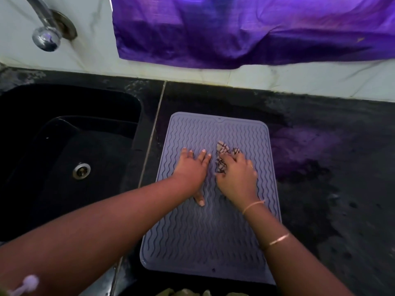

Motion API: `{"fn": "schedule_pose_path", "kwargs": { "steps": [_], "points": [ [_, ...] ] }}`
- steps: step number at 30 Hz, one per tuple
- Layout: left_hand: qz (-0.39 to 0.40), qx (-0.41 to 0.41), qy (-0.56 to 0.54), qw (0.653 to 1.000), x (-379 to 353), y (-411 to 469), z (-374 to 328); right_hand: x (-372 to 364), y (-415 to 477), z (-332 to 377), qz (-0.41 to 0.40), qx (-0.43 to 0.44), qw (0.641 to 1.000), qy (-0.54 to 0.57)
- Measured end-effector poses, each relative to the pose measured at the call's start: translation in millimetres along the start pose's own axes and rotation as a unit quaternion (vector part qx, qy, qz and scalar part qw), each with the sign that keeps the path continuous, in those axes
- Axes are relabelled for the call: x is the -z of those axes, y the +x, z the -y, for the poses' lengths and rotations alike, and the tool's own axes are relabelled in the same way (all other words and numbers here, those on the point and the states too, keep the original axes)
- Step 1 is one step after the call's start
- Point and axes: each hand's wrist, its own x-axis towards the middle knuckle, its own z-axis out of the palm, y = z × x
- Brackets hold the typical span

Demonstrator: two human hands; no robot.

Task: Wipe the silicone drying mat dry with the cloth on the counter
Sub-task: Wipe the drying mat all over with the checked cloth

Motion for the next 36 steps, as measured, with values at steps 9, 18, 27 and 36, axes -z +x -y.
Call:
{"fn": "schedule_pose_path", "kwargs": {
  "steps": [9, 18, 27, 36],
  "points": [
    [0.006, 0.002, 0.000, 1.000, 0.8, 1.8, -0.7, 28.1, 116.2, -3.0, 0.054, -0.067, 0.983, 0.162],
    [-0.007, 0.004, 0.011, 1.000, 2.3, 1.2, -0.6, 2.8, 15.9, -10.7, 0.026, 0.038, 0.998, 0.035],
    [-0.021, 0.022, 0.003, 1.000, 0.3, -9.5, -1.1, 18.9, -3.1, -20.4, 0.096, -0.002, 0.983, 0.157],
    [-0.049, 0.058, -0.026, 0.997, -13.4, -30.7, -4.4, 7.1, 13.4, 1.3, 0.051, 0.009, 0.998, -0.030]
  ]
}}
